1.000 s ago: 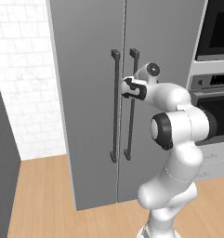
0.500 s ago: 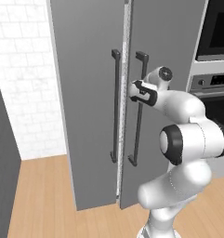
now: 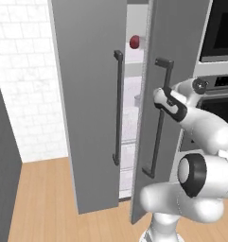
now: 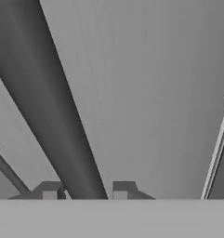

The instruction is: Take the strawberry from the fridge and place it on top of the pancake, located on the dining counter.

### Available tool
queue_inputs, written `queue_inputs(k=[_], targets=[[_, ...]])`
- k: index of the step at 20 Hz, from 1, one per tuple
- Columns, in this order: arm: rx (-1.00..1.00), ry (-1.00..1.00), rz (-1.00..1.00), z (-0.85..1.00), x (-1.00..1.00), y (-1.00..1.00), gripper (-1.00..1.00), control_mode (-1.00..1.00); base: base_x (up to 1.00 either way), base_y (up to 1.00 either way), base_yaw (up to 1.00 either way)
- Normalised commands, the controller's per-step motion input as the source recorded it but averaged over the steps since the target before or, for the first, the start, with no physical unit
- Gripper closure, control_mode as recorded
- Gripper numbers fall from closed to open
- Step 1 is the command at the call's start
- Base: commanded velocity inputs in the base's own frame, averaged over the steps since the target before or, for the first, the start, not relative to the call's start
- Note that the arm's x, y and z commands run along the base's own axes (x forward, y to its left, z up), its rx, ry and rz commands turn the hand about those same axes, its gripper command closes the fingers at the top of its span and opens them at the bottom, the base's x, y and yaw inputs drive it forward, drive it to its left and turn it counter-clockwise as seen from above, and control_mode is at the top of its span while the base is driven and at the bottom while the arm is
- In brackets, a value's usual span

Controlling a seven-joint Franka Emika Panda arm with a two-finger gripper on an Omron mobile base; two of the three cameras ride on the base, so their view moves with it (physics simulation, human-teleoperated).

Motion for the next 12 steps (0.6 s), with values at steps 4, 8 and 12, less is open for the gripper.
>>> queue_inputs(k=[4,8,12], targets=[[0.17,0.04,-0.06,0.07,-0.69,-1.0,1.0,-1.0,0.0,0.0,0.0],[0.03,0.03,-0.1,0.06,-0.69,-0.82,-1.0,-1.0,0.0,0.0,0.0],[0.03,0.08,-0.11,0.1,-0.66,-0.94,-1.0,-1.0,0.0,0.0,0.0]])
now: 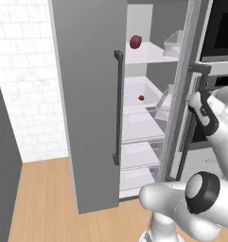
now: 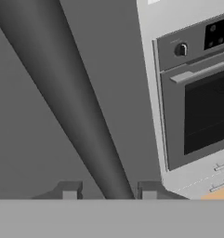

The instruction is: Take the strawberry from the fridge and place it on top of the pancake, located on the dining counter.

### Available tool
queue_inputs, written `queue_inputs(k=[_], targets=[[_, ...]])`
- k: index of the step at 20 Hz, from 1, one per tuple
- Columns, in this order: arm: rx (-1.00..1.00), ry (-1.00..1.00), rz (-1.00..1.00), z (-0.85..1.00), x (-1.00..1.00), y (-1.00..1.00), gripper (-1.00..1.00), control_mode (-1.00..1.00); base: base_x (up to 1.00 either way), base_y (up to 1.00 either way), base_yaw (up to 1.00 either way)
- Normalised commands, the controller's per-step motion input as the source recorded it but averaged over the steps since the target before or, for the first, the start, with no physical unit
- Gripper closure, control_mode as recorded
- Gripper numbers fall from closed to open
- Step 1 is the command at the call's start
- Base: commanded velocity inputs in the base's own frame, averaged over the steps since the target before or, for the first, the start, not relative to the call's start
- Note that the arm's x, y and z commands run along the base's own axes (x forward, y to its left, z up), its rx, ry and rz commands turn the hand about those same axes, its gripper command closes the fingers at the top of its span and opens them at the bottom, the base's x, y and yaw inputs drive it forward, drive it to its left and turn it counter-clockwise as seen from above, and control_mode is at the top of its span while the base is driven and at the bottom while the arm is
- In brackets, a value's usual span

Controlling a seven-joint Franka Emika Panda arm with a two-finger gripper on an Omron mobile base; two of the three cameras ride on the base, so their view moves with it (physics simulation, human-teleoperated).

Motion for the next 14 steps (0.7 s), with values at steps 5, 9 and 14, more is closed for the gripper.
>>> queue_inputs(k=[5,9,14], targets=[[0.05,0.03,0.0,0.03,-0.5,-0.68,-1.0,-1.0,0.0,0.0,0.0],[0.03,0.0,0.16,0.16,-0.79,-0.5,-1.0,-1.0,0.0,0.0,0.0],[0.01,0.0,0.23,0.13,-1.0,-0.38,-1.0,-1.0,0.0,0.0,0.0]])
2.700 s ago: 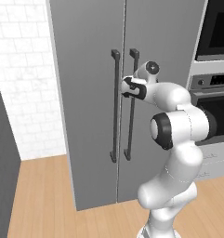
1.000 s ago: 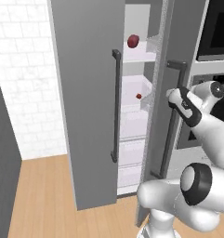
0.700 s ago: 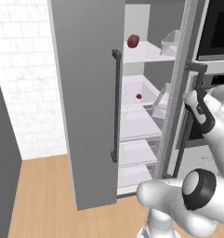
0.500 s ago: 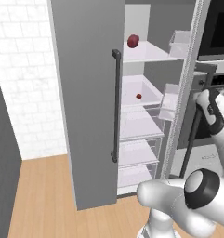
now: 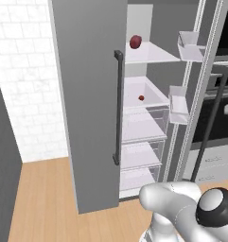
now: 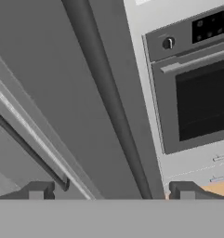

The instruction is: Take the strawberry from the fridge and place it on top of the pancake, located on the dining counter.

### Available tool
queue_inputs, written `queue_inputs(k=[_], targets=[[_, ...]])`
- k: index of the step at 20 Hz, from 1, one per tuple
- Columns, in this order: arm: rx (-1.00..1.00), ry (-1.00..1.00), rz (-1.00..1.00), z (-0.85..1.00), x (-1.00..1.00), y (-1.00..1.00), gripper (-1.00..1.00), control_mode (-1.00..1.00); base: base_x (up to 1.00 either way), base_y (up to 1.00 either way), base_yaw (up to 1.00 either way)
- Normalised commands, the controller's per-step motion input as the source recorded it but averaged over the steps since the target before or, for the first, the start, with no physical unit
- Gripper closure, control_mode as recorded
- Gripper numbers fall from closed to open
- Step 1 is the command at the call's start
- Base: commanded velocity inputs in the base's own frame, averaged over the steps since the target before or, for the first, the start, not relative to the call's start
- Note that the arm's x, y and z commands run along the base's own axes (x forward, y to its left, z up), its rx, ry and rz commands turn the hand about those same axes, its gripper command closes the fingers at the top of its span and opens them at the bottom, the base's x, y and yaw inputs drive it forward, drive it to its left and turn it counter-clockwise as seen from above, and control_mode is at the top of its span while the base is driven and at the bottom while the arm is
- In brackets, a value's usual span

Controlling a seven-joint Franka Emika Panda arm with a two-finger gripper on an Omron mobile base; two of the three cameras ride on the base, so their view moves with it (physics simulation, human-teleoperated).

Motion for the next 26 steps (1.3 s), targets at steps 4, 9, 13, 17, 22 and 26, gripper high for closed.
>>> queue_inputs(k=[4,9,13,17,22,26], targets=[[-0.08,0.01,0.09,0.29,-0.97,0.38,-1.0,-1.0,0.0,0.0,0.0],[-0.46,0.15,-0.07,0.14,-0.37,1.0,-1.0,-1.0,0.0,0.0,0.0],[-0.61,0.24,-0.1,0.0,0.0,1.0,-1.0,-1.0,0.0,0.0,0.0],[-0.61,0.36,-0.12,-0.13,0.18,1.0,-1.0,-1.0,0.0,0.0,0.0],[-0.56,0.18,-0.07,-0.02,0.79,0.95,-1.0,-1.0,0.0,0.0,0.0],[-0.36,0.05,0.02,-0.28,0.99,0.28,-1.0,-1.0,0.0,0.0,0.0]])
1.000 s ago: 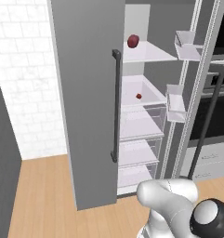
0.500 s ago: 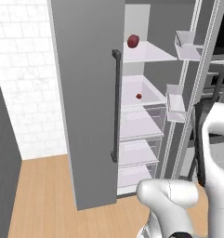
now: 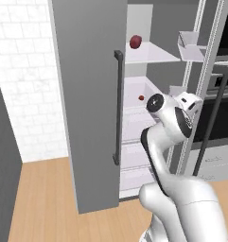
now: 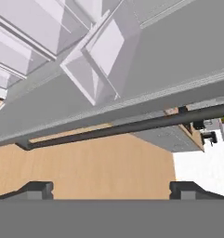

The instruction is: Take the strawberry from the fridge and place it on top of the pancake, located on the dining counter.

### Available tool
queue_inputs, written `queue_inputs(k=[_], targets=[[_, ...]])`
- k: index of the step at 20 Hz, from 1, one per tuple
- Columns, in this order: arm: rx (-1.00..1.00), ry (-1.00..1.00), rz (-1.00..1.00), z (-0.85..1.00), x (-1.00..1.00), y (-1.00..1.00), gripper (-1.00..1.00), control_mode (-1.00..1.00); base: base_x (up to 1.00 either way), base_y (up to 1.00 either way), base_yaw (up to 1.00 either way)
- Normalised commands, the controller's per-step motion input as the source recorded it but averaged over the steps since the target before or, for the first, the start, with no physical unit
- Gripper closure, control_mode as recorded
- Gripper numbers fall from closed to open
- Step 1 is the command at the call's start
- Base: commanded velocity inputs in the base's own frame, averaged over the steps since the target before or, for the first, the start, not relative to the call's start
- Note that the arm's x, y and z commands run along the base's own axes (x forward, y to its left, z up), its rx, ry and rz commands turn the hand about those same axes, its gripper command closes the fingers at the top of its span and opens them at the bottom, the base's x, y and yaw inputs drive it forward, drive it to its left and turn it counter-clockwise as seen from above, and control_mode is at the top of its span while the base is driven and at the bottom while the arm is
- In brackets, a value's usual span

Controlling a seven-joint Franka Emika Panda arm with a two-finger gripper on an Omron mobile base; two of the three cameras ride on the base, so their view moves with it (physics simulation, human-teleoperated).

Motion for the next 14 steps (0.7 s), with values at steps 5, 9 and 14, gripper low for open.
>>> queue_inputs(k=[5,9,14], targets=[[-0.17,0.05,0.03,-0.28,1.0,0.0,-1.0,-1.0,0.0,0.0,0.0],[-0.04,0.07,0.01,-0.09,0.91,0.0,-1.0,-1.0,0.0,0.0,0.0],[0.0,0.03,0.0,-0.12,0.62,-0.23,-1.0,-1.0,0.0,0.0,0.0]])
